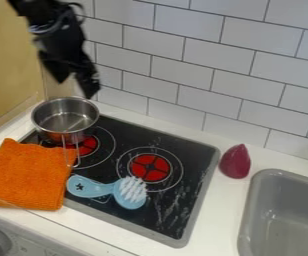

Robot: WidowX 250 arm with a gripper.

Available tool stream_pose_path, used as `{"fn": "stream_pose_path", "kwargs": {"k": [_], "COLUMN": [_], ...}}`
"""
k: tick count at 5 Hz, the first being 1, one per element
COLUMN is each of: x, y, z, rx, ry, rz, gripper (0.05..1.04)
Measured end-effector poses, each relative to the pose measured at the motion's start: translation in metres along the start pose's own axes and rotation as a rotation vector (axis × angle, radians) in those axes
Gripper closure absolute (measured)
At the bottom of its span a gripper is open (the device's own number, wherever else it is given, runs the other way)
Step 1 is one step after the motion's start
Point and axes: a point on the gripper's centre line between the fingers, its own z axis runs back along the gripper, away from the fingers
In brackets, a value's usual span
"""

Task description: Put the red thing in the silver suit

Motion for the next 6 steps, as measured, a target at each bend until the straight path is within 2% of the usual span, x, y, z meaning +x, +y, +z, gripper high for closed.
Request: {"fn": "stream_pose_path", "kwargs": {"k": [1, 2, 5, 6], "x": [0.038, 0.055, 0.063, 0.059], "y": [-0.022, -0.051, -0.125, -0.139], "z": [-0.015, -0.02, -0.025, -0.035], "rx": [-0.086, -0.143, -0.263, -0.292], "ry": [-0.02, -0.04, -0.012, 0.011], "rz": [-0.154, -0.267, -0.504, -0.545], "gripper": [0.085, 0.085, 0.085, 0.085]}}
